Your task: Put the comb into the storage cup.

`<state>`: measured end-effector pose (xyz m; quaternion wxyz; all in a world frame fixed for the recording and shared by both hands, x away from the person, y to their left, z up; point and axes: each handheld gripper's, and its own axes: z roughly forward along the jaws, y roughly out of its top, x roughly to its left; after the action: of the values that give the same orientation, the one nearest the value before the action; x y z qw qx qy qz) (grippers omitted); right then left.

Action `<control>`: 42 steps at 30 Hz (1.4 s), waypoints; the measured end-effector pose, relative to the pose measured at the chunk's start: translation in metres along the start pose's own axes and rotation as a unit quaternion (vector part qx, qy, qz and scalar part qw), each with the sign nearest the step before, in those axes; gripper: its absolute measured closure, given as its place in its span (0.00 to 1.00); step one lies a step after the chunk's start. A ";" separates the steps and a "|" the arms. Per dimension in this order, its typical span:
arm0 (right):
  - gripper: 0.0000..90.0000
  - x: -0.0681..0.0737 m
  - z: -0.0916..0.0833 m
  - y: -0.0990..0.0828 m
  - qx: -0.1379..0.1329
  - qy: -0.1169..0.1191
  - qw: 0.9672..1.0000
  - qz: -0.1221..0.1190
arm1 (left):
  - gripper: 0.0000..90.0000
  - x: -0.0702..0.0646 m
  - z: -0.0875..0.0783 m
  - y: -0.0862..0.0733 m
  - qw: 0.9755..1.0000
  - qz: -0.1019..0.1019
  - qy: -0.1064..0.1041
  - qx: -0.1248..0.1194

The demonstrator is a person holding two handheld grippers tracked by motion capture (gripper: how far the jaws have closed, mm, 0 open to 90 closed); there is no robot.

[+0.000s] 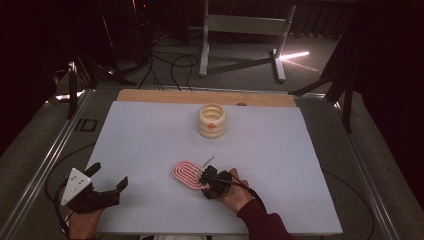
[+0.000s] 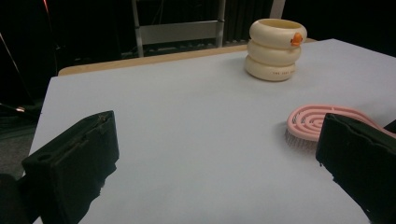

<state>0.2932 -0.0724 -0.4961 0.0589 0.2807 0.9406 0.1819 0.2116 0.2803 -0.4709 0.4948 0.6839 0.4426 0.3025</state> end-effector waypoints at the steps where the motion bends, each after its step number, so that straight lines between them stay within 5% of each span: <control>1: 0.75 0.000 0.000 0.000 0.000 -0.001 1.000 0.000 | 0.00 0.000 0.000 0.000 1.000 0.000 0.000 0.000; 27: 0.78 -0.010 -0.008 -0.004 -0.042 -0.013 0.999 0.005 | 0.00 -0.001 0.002 -0.001 1.000 -0.003 0.002 0.009; 42: 0.78 -0.043 -0.028 0.002 -0.087 -0.025 0.996 0.018 | 0.00 -0.002 0.006 -0.001 1.000 -0.008 0.006 0.017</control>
<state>0.3238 -0.1034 -0.4693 0.1035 0.2959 0.9141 0.2574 0.2152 0.2759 -0.4737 0.4831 0.6869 0.4558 0.2949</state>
